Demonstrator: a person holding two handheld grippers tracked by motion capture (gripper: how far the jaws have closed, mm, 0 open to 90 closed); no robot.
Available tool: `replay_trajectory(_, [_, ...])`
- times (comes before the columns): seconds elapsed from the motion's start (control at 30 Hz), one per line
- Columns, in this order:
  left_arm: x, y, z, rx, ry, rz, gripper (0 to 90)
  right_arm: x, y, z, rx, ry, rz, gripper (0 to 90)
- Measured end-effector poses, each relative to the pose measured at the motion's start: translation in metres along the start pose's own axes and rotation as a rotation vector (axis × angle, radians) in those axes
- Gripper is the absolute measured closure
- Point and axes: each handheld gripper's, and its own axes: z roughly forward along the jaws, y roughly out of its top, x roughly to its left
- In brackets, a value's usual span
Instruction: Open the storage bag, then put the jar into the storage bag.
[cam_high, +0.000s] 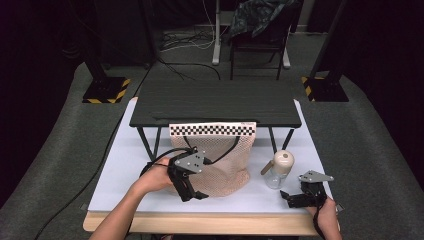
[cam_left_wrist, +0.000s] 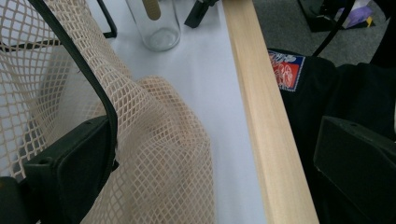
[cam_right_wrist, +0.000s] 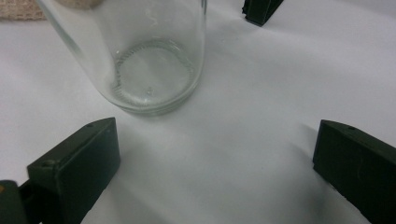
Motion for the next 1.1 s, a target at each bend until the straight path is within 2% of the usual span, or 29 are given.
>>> replay_trajectory(0.4, [-0.0027, 0.0019, -0.0037, -0.002, -0.008, 0.01, 0.0, -0.0001, 0.0001, 0.0001, 0.001, 0.001, 0.0, 0.0])
replay_trajectory(0.9, [-0.0041, 0.003, -0.003, 0.003, 0.002, 0.012, 0.0, 0.0004, 0.0001, -0.0001, 0.001, -0.003, 0.001, 0.0])
replay_trajectory(1.1, [-0.0046, 0.0031, -0.004, 0.0, 0.001, 0.016, 0.0, 0.0011, 0.003, 0.0003, 0.024, -0.007, 0.011, 0.0])
